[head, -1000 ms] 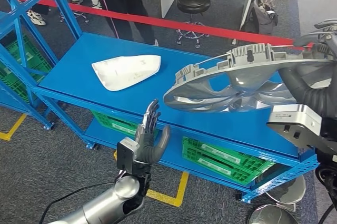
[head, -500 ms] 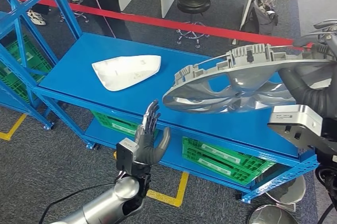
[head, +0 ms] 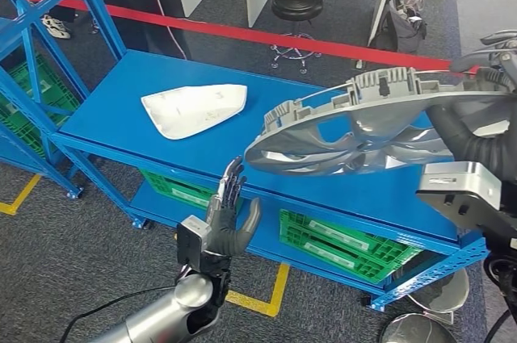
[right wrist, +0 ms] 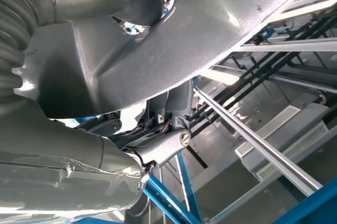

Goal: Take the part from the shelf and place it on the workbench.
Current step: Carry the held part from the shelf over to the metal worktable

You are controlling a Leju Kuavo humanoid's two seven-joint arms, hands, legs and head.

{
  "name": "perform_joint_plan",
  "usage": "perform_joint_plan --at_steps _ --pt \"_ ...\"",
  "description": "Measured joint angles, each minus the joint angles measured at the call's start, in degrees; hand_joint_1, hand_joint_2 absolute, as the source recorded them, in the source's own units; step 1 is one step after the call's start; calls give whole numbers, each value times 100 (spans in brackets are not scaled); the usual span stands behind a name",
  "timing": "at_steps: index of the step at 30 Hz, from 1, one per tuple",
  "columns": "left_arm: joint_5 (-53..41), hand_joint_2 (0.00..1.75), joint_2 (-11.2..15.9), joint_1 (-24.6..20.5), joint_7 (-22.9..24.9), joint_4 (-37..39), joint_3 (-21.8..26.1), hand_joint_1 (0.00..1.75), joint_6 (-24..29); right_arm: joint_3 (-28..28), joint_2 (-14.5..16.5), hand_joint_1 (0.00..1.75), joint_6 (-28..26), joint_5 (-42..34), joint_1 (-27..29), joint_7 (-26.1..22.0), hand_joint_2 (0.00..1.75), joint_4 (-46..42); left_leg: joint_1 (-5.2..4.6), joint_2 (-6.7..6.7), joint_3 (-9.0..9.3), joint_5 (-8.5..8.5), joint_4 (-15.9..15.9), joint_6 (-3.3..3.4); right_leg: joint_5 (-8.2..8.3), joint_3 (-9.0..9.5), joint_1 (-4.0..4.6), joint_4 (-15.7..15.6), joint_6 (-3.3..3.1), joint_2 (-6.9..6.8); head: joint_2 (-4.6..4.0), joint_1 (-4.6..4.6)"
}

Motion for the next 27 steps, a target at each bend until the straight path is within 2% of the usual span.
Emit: perform_joint_plan --at_steps 11,20,24,26,27 --pt "-12 175 7 1 2 -2 0 0 37 4 0 175 -36 -178 4 -55 175 16 0 0 0 0 0 0 0 0 0 0 0 0 0 1" --pt "-55 175 14 1 2 -14 0 0 130 41 0 175 -48 -300 241 -308 175 102 0 -2 -3 -1 0 0 0 0 -1 -1 1 -1 0 1" --pt "-71 175 26 -2 2 -48 0 0 154 47 5 175 -36 -255 308 -372 175 145 -11 -18 31 45 -96 110 26 12 -16 -66 82 -20 0 -17" --pt "-84 175 25 -13 2 -74 0 0 168 45 7 175 -17 -238 327 -405 175 160 47 -41 131 126 -273 141 -146 -117 0 207 111 -24 0 -1" --pt "-89 175 24 -15 2 -79 0 0 185 45 7 175 -3 -243 344 -426 175 171 73 -58 165 148 -319 144 -311 -279 -13 545 129 -25 0 16"
